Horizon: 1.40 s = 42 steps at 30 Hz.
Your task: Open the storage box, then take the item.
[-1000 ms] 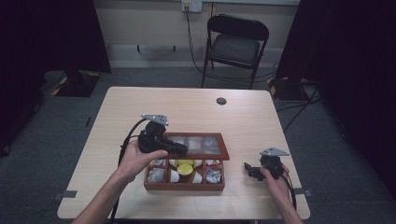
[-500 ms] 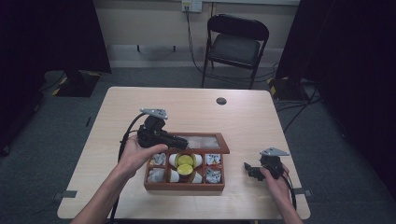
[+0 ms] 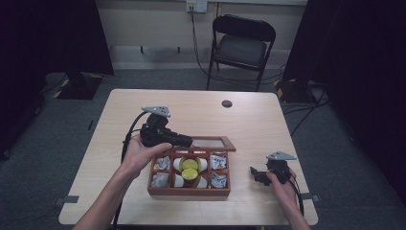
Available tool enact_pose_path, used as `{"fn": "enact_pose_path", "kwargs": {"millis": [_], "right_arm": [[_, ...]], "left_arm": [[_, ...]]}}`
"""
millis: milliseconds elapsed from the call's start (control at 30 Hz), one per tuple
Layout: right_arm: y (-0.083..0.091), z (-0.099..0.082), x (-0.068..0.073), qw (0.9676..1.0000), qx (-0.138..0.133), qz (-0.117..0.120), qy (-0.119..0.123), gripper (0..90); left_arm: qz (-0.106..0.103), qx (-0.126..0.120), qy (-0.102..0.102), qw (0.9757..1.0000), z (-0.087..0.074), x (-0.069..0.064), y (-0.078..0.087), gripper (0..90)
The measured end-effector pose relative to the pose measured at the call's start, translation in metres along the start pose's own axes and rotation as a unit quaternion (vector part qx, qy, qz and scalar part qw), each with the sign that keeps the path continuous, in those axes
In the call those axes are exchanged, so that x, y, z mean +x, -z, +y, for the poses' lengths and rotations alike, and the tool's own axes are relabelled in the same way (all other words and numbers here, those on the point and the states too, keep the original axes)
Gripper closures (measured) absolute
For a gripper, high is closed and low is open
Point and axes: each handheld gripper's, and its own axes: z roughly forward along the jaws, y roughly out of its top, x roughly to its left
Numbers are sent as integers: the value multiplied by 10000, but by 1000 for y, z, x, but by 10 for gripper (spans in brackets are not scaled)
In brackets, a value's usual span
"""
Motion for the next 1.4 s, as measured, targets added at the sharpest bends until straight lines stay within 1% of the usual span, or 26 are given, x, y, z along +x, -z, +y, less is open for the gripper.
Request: {"fn": "enact_pose_path", "kwargs": {"millis": [67, 133, 200, 367, 500, 767, 933, 1000, 1100, 1200, 1233, 1400], "right_arm": [[0, 0, 0, 10000, 0, -2, -1, 128], [0, 0, 0, 10000, 1, -10, -3, 128], [0, 0, 0, 10000, 2, -12, -6, 127], [0, 0, 0, 10000, 1, -14, -10, 128], [0, 0, 0, 10000, 2, -12, -8, 128], [1, 0, 1, 10000, -6, -10, -35, 132], [3, 0, 1, 9999, 31, 83, -114, 148], [6, 1, 2, 9996, 35, 188, -198, 163], [12, 3, 4, 9990, -94, 347, -251, 160], [18, 6, 8, 9982, -241, 511, -223, 152], [21, 8, 11, 9977, -303, 574, -178, 151], [31, 14, 22, 9958, -539, 741, -14, 151]], "left_arm": [[5, -30, 9, 10000, 1, 1, 0, 815], [47, -42, -51, 10000, 4, 1, 2, 815], [96, -71, -65, 9999, 6, 1, 2, 816], [122, -90, -109, 9998, 9, 3, 3, 818], [178, -116, -193, 9996, 11, 2, 4, 820], [174, -109, -221, 9995, 13, 3, 4, 822], [189, -109, -233, 9995, 13, 4, 5, 822], [179, -118, -221, 9995, 14, 4, 5, 822], [179, -103, -223, 9995, 14, 4, 5, 822], [169, -107, -203, 9996, 14, 5, 5, 822], [180, -108, -213, 9996, 15, 5, 5, 822], [226, -98, -250, 9994, 16, 3, 4, 823]]}}
